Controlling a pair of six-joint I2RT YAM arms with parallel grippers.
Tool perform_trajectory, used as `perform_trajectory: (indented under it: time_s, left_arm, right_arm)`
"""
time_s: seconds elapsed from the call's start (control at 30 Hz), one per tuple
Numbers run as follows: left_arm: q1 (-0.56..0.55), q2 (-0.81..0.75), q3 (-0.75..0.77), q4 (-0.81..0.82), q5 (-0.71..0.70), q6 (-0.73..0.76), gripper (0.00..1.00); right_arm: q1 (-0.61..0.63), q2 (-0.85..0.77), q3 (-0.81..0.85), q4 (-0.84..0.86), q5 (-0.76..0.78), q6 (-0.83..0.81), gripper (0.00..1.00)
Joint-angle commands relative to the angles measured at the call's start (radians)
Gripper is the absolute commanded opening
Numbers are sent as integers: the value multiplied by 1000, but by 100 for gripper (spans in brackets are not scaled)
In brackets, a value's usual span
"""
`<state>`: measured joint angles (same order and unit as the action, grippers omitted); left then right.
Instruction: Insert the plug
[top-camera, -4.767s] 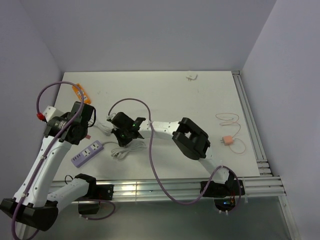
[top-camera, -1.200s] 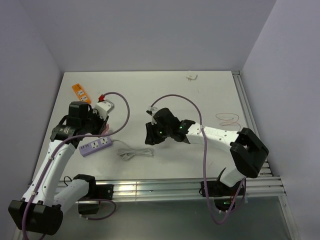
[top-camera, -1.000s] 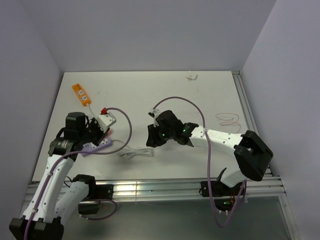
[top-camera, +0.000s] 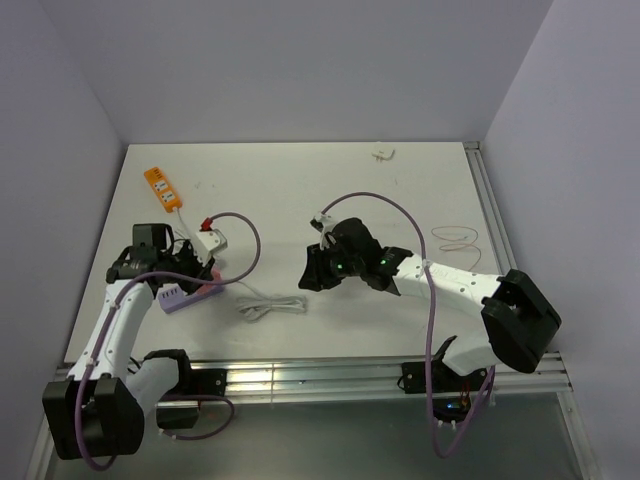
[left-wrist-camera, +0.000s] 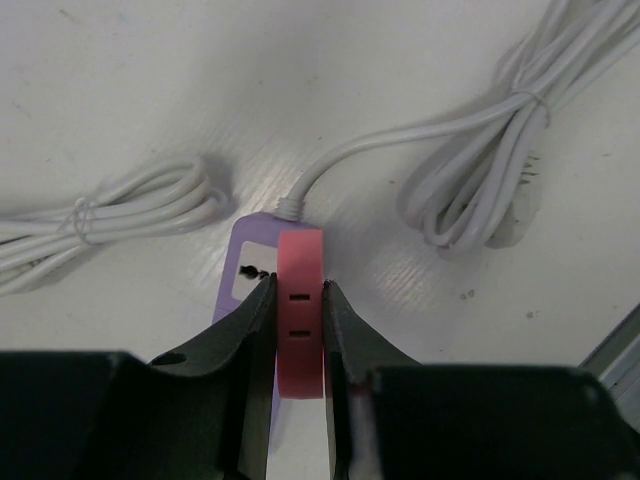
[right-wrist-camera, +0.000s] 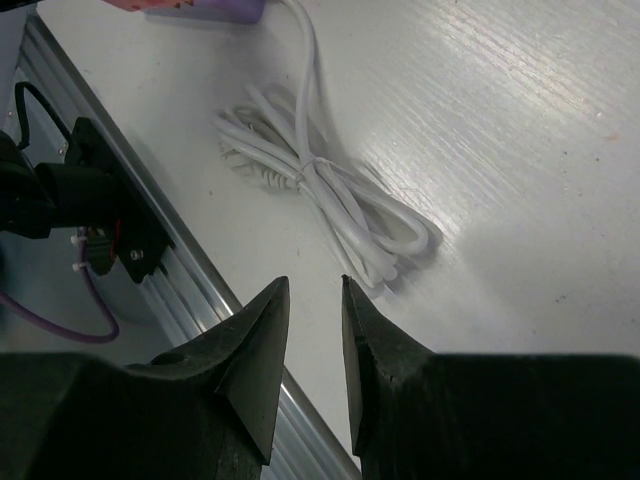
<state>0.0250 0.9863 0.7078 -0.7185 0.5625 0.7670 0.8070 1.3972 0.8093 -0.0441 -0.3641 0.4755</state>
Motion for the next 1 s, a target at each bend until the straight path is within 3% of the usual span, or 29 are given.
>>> perform_trajectory:
  time_s: [0.0, 0.97]
  left_arm:
    - [27, 5, 25, 34, 5, 37, 0]
    - [29, 46, 25, 99, 57, 23, 0]
  right_arm:
    - [-6, -33, -7, 39, -19, 3, 35]
    - [-9, -17, -6, 70, -30, 6, 35]
